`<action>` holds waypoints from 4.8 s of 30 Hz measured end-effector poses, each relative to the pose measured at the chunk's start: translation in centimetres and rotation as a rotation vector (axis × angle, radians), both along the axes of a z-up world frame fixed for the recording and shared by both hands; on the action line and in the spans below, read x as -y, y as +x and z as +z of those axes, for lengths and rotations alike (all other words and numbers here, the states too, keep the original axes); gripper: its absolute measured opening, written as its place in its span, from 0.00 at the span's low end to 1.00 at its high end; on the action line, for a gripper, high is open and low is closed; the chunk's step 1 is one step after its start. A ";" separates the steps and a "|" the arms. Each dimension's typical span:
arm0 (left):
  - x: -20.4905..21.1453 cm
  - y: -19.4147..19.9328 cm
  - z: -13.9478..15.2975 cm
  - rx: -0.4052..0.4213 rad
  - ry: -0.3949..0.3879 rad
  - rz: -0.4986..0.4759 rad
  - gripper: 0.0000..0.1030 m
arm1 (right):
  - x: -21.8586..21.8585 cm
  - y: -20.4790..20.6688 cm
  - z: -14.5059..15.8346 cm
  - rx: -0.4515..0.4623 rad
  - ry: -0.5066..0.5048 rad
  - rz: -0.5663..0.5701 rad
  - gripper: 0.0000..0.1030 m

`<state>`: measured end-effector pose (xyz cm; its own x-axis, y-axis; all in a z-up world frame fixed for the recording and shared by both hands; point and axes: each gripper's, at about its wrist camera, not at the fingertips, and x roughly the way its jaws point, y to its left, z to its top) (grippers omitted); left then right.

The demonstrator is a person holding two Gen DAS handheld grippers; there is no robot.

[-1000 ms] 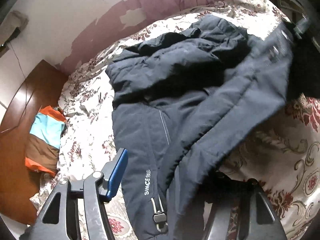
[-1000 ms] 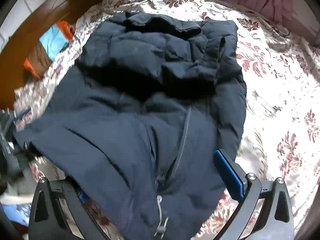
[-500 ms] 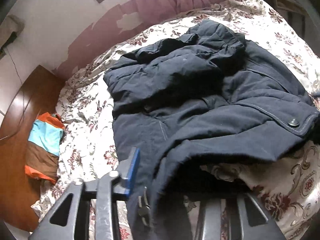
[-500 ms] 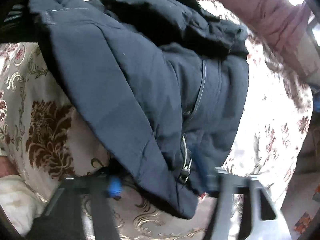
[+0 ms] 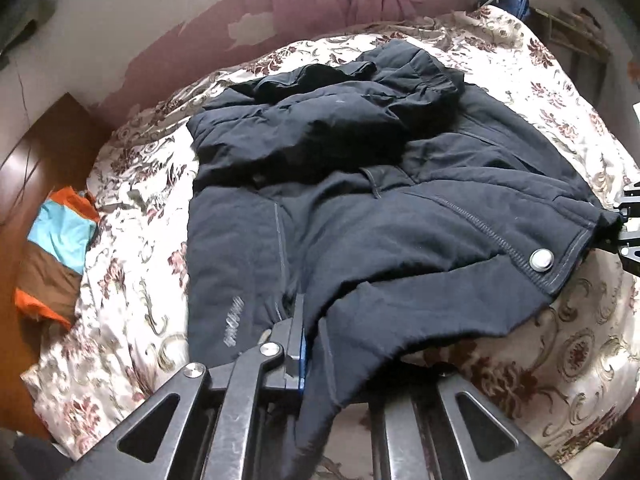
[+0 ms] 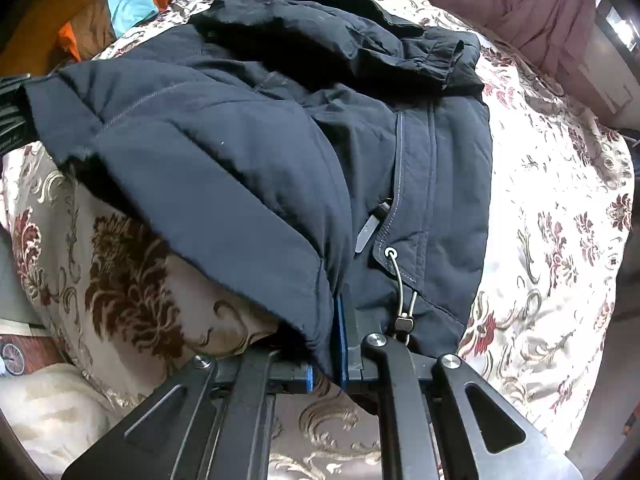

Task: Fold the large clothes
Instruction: 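Grasp the jacket hem with the left tool while the right tool grasps the hem, then lift the hem with both tools and fold it over toward the collar, then open both tools and release the folded hem onto the jacket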

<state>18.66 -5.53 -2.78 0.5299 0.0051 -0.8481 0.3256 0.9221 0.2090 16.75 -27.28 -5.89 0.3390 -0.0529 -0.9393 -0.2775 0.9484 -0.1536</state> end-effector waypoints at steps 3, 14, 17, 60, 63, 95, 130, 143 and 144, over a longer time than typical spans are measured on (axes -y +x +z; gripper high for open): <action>-0.4 -1.2 -0.1 -0.040 -0.018 0.009 0.08 | 0.7 -0.3 0.5 -0.031 0.034 -0.016 0.08; -2.1 -7.2 2.6 -0.205 -0.005 -0.056 0.07 | 0.9 -5.3 3.5 -0.213 0.128 0.022 0.07; -2.5 -9.0 3.6 -0.233 -0.005 -0.055 0.07 | 0.9 -6.6 4.3 -0.254 0.155 0.012 0.07; -1.0 17.0 8.9 0.168 -0.098 0.038 0.08 | 2.9 17.5 15.2 0.499 0.183 -0.151 0.07; -1.6 19.2 8.4 0.160 -0.100 0.061 0.08 | 2.2 19.8 15.2 0.505 0.166 -0.123 0.07; -1.0 31.3 -2.3 -0.038 -0.063 0.077 0.10 | 3.5 30.6 4.7 0.384 0.185 -0.203 0.08; -3.0 32.6 2.4 0.141 -0.242 0.179 0.82 | 5.0 31.0 6.7 0.495 0.226 -0.179 0.84; -1.5 25.8 4.2 0.288 -0.200 0.055 0.83 | 3.4 23.9 8.1 0.482 0.165 -0.067 0.88; -1.3 25.3 4.0 0.284 -0.193 0.049 0.83 | 3.4 23.3 8.1 0.477 0.159 -0.073 0.88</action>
<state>43.96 -4.20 1.26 0.7477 -0.1096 -0.6550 0.2341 0.9665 0.1055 40.07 -30.69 2.25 0.7330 0.0390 -0.6791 -0.1443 0.9846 -0.0992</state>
